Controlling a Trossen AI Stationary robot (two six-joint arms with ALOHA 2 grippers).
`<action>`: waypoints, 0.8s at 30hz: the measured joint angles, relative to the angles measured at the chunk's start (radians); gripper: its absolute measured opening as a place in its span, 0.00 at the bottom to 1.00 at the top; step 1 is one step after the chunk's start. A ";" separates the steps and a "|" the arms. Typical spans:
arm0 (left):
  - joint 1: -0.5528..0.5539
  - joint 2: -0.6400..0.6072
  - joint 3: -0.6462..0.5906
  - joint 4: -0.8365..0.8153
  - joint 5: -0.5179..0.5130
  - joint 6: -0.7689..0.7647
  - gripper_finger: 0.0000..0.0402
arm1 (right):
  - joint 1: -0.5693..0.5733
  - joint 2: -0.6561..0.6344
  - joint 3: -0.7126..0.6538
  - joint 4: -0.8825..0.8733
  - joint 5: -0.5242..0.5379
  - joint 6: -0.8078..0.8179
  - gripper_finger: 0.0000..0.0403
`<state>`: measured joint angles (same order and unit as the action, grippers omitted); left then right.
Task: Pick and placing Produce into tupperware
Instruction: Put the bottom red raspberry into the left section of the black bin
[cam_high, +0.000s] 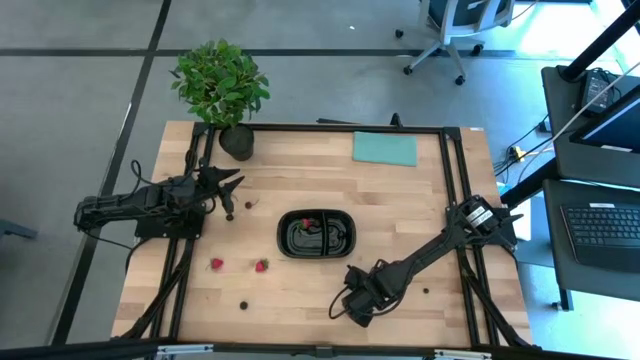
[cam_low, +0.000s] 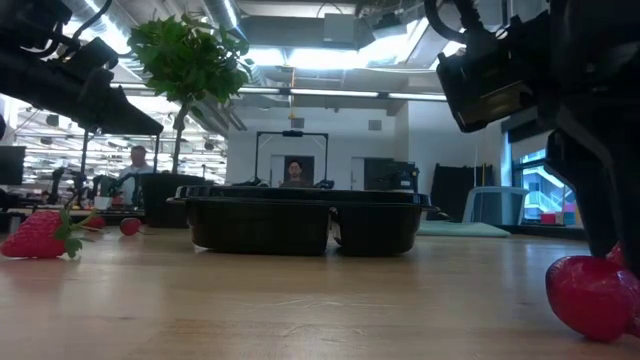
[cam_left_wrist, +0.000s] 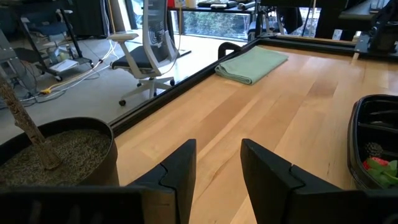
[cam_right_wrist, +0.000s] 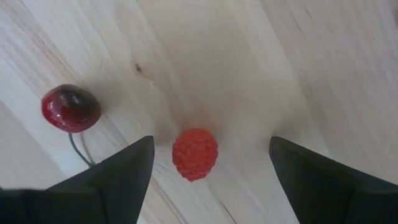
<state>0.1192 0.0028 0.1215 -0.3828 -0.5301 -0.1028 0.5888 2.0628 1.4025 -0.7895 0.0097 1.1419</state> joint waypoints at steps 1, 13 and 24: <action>0.000 0.000 0.000 0.000 0.000 0.000 0.30 | 0.000 0.000 0.000 0.000 0.000 0.002 0.80; 0.000 0.000 0.000 0.000 0.000 0.000 0.30 | 0.000 0.001 -0.001 0.001 -0.001 0.007 0.79; 0.000 0.000 0.000 0.000 0.000 0.000 0.30 | 0.000 0.002 -0.002 -0.028 0.000 0.008 0.57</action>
<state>0.1194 0.0027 0.1215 -0.3824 -0.5301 -0.1024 0.5884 2.0651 1.4010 -0.8172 0.0098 1.1503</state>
